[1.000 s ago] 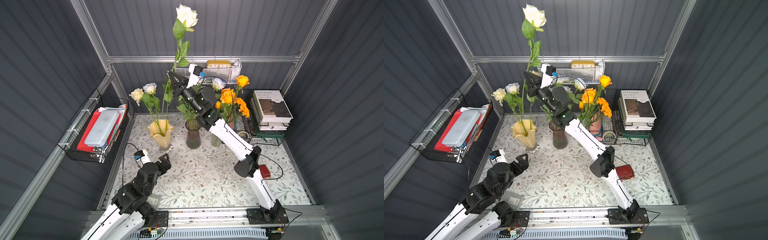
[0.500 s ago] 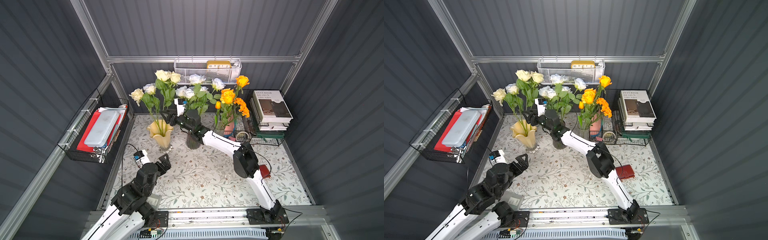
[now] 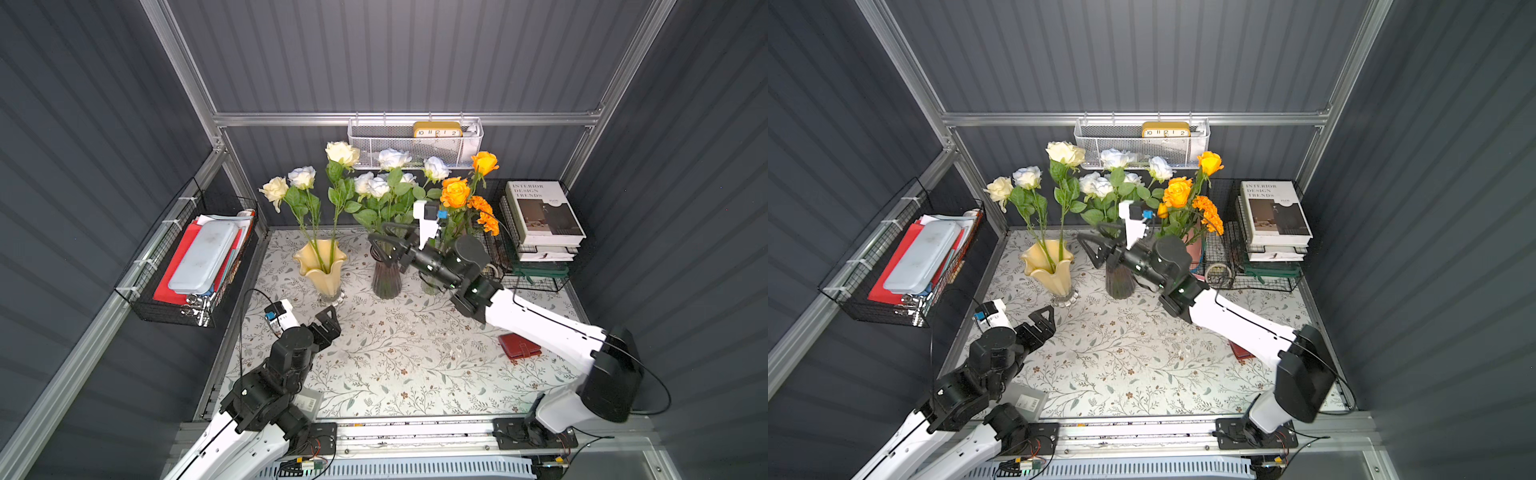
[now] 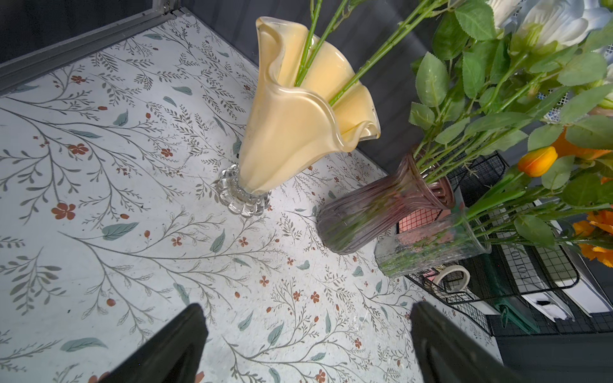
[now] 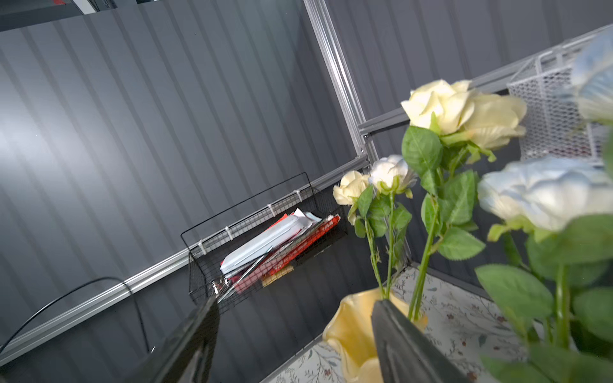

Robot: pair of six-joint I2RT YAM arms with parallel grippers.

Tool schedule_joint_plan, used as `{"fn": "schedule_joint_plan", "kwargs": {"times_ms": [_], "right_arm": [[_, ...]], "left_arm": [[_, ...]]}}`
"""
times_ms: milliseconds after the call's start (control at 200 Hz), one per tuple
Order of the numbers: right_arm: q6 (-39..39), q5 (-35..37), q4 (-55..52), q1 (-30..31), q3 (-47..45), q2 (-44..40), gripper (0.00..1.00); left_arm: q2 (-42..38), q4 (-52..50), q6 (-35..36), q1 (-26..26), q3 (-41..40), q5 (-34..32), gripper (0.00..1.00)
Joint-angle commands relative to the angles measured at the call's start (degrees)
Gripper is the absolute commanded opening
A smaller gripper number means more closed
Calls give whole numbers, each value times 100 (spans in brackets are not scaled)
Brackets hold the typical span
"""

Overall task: Arrange the flowers in different vases according to their colors
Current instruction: Insert the flower into the vase, then reset both arms

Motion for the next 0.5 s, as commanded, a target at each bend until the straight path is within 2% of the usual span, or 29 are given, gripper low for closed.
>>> {"fn": "schedule_joint_plan", "kwargs": {"times_ms": [0, 110, 230, 270, 385, 495], "right_arm": [[76, 438, -957, 8, -826, -498, 79], [42, 1053, -2042, -1, -1574, -1402, 81], [-118, 1917, -3282, -20, -2237, -2645, 84], [-185, 2129, -3521, -52, -2434, -2986, 88], [-282, 2091, -3747, -185, -2722, -3639, 91], [-368, 1988, -3909, -219, -2512, -3637, 92]], "left_arm": [[183, 233, 235, 29, 178, -318, 99], [531, 423, 463, 34, 265, -604, 99], [865, 457, 454, 29, 522, -1424, 99], [922, 642, 598, 34, 541, -1593, 99], [1036, 1091, 919, 37, 533, -1860, 99], [1100, 1189, 938, 38, 467, -2027, 99]]}}
